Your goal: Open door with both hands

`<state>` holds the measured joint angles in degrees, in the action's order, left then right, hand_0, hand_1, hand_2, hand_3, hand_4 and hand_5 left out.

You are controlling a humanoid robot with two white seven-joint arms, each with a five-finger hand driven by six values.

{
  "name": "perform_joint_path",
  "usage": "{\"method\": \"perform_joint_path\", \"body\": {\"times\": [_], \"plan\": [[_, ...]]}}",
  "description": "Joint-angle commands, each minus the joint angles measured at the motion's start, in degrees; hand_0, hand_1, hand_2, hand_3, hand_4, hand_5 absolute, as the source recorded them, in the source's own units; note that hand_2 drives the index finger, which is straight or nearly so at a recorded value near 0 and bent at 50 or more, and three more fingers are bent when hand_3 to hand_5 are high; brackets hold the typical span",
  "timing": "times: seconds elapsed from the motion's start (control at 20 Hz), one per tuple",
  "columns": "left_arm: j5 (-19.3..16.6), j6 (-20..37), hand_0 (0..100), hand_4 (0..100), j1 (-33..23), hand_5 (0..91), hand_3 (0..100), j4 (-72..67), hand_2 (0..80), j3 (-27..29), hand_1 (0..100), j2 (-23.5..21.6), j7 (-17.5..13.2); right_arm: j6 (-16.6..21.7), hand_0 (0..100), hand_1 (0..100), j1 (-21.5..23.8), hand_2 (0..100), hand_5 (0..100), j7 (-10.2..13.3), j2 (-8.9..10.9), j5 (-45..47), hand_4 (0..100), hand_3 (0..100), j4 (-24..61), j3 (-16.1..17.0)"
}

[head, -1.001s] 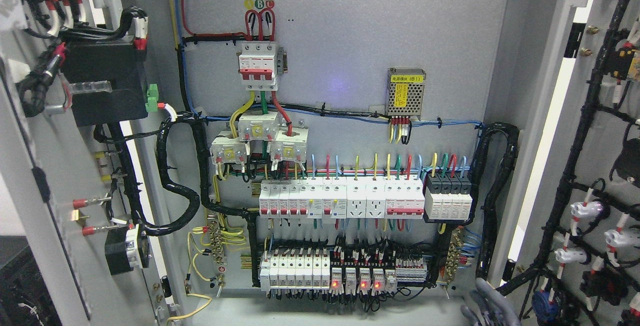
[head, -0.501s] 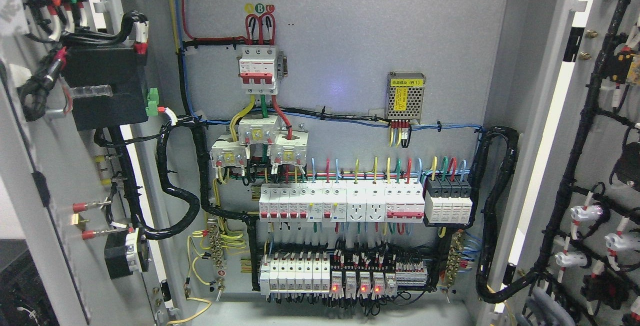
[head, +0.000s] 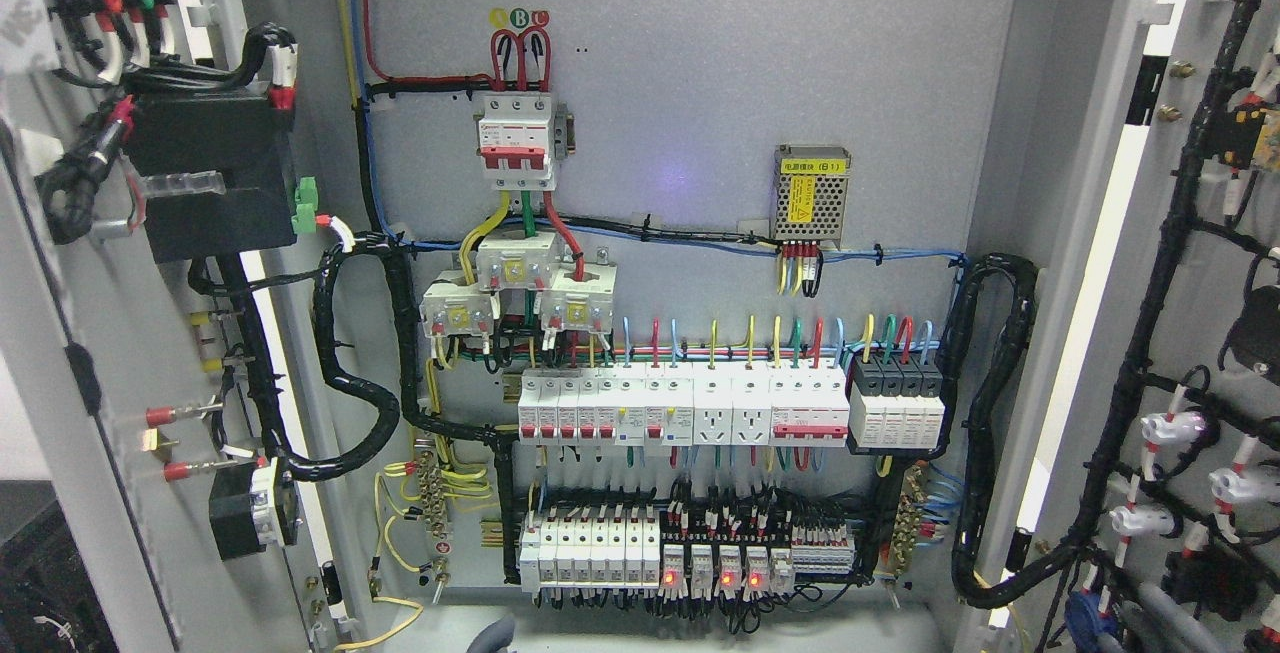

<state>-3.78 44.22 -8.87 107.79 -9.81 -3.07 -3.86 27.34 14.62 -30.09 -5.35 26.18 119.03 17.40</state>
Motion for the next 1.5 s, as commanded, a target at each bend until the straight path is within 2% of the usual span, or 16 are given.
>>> {"method": "perform_joint_path", "body": {"times": [0.0, 0.15, 0.35, 0.7, 0.85, 1.0, 1.15, 1.45], "plan": [[1.7, 30.4, 0, 0, 0.3, 0.0, 0, 3.5, 0.0, 9.6, 0, 0.3, 0.0, -0.8, 0, 0, -0.2, 0, 0, -4.0, 0.25, 5.5, 0, 0, -0.3, 3.8], [3.9, 31.0, 0, 0, -0.4, 0.0, 0, 3.4, 0.0, 13.1, 0, 0.1, -0.1, -0.9, 0, 0, -0.3, 0, 0, -4.5, 0.34, 5.5, 0, 0, -1.2, 4.0], [7.5, 32.9, 0, 0, -1.2, 0.0, 0, 3.4, 0.0, 18.7, 0, -1.1, -0.2, -1.0, 0, 0, -0.7, 0, 0, -4.6, 0.43, 5.6, 0, 0, -2.4, 6.2], [19.3, 32.9, 0, 0, -1.8, 0.0, 0, 1.1, 0.0, 29.1, 0, -9.8, -0.2, -0.9, 0, 0, -0.6, 0, 0, -4.5, -0.01, 5.7, 0, 0, -2.4, 9.0], [23.6, 32.9, 0, 0, -1.9, 0.0, 0, -2.0, 0.0, 34.6, 0, -12.7, -0.2, -0.9, 0, 0, -0.6, 0, 0, -4.5, -0.19, 7.0, 0, 0, -2.5, 11.3], [27.0, 32.9, 0, 0, -1.1, 0.0, 0, -7.0, 0.0, 37.8, 0, -16.2, -0.3, -0.9, 0, 0, -0.6, 0, 0, -4.4, -0.19, 10.5, 0, 0, -2.6, 12.7], [28.0, 32.6, 0, 0, 2.9, 0.0, 0, -15.7, 0.0, 38.4, 0, -19.2, -0.4, -0.9, 0, 0, -0.6, 0, 0, -4.4, -0.19, 11.2, 0, 0, -3.3, 14.6], [28.0, 32.5, 0, 0, 10.0, 0.0, 0, -33.4, 0.0, 37.6, 0, -26.6, -0.4, -0.9, 0, 0, -0.2, 0, 0, -4.4, -0.36, 11.3, 0, 0, -3.5, 14.8]]}}
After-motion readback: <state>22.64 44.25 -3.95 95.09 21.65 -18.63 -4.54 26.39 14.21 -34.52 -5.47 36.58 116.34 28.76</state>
